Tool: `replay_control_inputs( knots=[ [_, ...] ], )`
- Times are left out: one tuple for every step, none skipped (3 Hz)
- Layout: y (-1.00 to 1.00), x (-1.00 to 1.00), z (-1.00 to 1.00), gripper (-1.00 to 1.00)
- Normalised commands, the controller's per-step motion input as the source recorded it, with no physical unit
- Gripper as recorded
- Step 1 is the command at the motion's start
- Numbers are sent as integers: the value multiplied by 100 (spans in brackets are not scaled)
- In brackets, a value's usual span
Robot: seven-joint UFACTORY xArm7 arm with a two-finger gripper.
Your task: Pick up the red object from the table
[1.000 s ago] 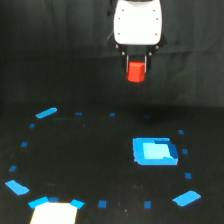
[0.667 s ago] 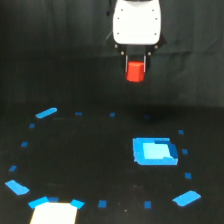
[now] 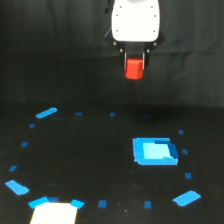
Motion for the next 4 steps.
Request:
replay_control_inputs(
  knots=[
    [-14,-2,-16,-100],
    [20,-26,29,-100],
    [-1,-12,5,-100],
    [-5,-23,36,-100]
  ],
)
